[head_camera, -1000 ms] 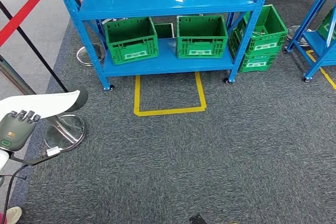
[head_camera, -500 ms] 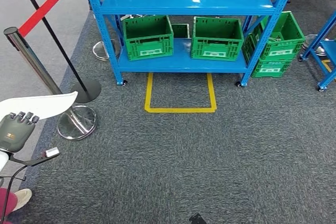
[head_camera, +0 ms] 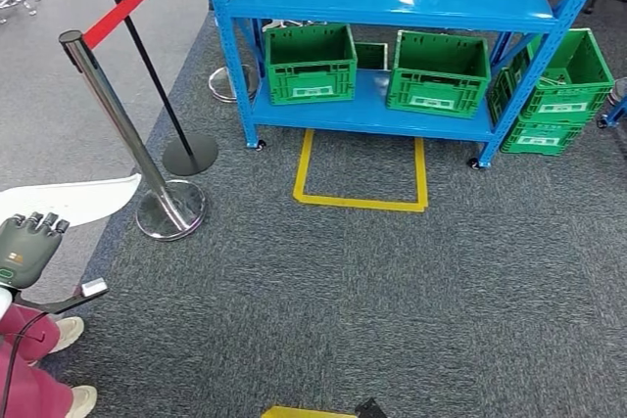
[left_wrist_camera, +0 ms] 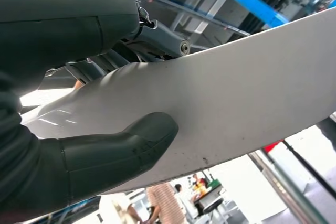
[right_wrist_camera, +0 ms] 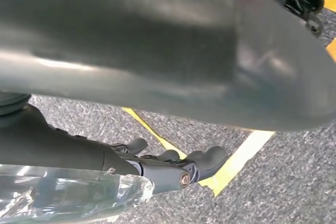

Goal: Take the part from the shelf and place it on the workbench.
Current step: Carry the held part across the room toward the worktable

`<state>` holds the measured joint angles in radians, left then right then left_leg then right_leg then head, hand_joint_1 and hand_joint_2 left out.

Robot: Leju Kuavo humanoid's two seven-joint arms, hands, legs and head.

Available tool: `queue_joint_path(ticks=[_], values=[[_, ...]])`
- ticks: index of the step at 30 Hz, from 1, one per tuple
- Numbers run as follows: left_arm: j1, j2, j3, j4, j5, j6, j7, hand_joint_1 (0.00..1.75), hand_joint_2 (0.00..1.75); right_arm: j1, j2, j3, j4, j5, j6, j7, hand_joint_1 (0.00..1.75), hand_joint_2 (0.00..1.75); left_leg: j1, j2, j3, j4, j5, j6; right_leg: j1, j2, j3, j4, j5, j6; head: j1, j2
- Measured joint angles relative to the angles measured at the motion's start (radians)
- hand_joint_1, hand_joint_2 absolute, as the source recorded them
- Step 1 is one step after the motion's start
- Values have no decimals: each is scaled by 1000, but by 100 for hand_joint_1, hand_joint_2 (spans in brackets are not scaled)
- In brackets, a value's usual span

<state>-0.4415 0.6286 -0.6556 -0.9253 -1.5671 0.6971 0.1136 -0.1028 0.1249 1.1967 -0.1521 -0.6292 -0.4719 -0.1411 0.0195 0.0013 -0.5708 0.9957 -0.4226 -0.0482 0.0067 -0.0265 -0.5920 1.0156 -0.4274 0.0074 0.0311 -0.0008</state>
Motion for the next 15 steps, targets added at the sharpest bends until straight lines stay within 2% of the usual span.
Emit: queue_joint_path(ticks=[1, 4, 5, 11, 15], values=[[-1, 0, 0, 1, 0, 0, 0, 175, 175, 0, 0, 0, 0, 0, 0, 0, 0, 0, -1, 0, 7, -17, -1, 3, 3, -1, -4, 2, 0, -4, 0, 0], [1, -1, -3, 5, 0, 1, 1, 175, 175, 0, 0, 0, 0, 0, 0, 0, 0, 0, -4, -2, 5, -21, 2, 8, 4, -1, -13, -3, 3, -25, 1, 0], [1, -1, -3, 5, 0, 1, 2, 175, 175, 0, 0, 0, 0, 0, 0, 0, 0, 0, -5, -2, 5, -21, 3, 11, 3, -1, -13, -6, 7, -22, 1, 0], [-2, -1, -8, 12, 0, 1, 2, 175, 175, -1, 0, 0, 0, 9, 9, 7, 0, 0, -13, 0, -12, -14, 10, 30, -5, 1, -9, -22, 30, 20, 0, 0], [-8, 0, -9, 18, 0, 1, 1, 175, 175, -2, 0, 5, 0, 17, 3, 9, 0, 0, -17, -1, -19, -11, 12, 38, -9, 0, -13, -24, 35, 33, 0, 0]])
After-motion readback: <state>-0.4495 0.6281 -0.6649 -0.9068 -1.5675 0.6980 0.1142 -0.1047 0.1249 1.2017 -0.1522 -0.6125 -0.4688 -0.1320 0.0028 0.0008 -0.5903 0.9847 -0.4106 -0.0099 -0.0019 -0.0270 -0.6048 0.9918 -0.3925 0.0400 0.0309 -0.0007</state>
